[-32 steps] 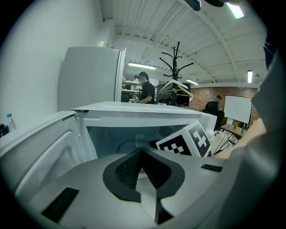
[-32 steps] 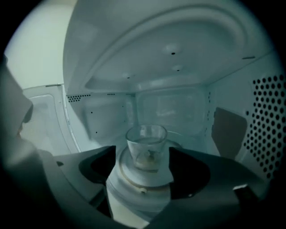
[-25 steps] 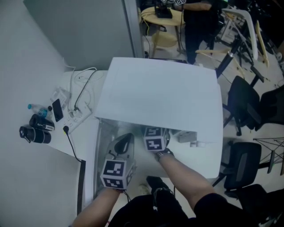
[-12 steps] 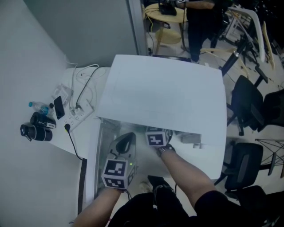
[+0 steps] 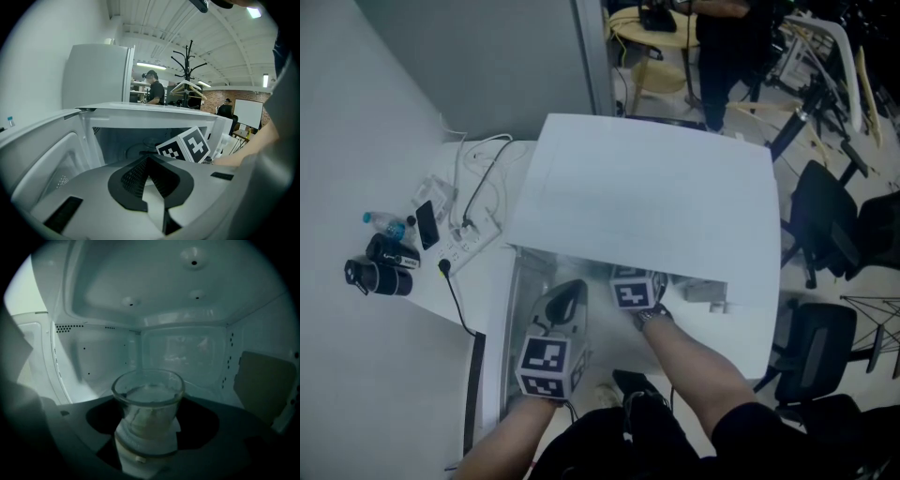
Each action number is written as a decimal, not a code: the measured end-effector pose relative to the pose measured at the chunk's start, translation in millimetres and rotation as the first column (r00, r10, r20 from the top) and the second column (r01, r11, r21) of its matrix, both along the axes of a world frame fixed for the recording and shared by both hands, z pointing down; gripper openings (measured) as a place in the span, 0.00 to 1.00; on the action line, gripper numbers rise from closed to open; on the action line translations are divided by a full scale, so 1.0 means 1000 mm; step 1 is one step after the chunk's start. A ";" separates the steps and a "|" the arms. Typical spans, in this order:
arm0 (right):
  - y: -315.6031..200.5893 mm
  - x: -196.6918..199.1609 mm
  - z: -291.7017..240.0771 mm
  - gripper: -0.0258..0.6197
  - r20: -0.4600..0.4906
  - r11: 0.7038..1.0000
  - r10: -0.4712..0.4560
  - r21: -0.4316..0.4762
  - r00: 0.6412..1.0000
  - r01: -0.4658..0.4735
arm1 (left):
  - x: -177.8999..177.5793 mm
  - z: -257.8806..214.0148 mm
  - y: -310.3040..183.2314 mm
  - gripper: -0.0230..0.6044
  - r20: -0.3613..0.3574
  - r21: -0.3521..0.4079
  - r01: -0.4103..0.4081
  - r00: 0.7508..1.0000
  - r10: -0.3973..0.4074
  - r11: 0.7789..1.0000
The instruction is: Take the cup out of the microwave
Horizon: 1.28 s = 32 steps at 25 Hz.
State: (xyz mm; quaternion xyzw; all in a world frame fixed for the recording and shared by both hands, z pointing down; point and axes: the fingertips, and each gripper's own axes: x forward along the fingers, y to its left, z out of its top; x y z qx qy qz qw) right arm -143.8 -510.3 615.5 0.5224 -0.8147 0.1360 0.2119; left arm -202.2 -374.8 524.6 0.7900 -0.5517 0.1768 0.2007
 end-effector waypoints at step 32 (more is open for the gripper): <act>0.121 0.023 -0.054 0.59 0.089 0.998 0.017 0.058 0.996 -0.023 | 0.018 -0.053 0.090 0.03 -0.013 0.129 -0.070 0.997 0.073 0.989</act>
